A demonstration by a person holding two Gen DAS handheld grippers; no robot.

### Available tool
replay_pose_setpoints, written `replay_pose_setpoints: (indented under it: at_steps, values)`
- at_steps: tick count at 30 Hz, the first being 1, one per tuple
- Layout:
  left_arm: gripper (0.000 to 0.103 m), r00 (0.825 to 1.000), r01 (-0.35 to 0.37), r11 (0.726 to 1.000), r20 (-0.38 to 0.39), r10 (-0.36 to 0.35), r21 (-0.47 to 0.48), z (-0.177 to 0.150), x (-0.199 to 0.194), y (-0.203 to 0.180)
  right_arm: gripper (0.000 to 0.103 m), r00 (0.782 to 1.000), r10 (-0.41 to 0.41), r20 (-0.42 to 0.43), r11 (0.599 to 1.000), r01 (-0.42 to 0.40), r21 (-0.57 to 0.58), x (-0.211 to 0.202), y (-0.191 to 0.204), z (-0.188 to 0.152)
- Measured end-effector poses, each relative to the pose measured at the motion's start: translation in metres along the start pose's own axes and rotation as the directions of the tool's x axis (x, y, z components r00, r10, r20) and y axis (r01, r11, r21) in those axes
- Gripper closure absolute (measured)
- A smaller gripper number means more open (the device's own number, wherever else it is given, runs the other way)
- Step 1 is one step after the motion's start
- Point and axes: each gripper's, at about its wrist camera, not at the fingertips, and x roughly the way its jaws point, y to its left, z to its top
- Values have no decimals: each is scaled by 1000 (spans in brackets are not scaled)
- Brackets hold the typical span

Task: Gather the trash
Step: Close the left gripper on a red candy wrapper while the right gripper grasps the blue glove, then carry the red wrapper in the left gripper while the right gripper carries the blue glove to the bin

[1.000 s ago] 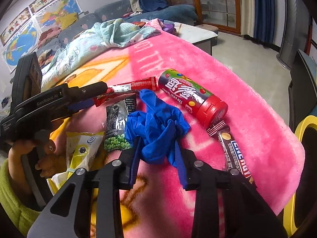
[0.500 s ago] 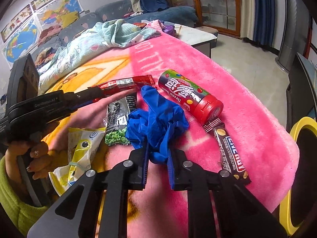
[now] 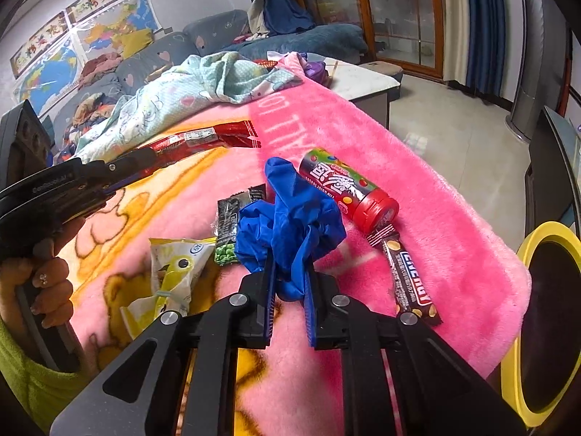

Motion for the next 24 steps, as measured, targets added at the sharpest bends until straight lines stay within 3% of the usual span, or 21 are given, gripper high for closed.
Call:
replay_pose_setpoints:
  at_steps: [24]
  values:
    - [97,999,0,985,42,-7,170,-14,-18,-69,90,992,-35,124,998,28,56,-65,-31,9]
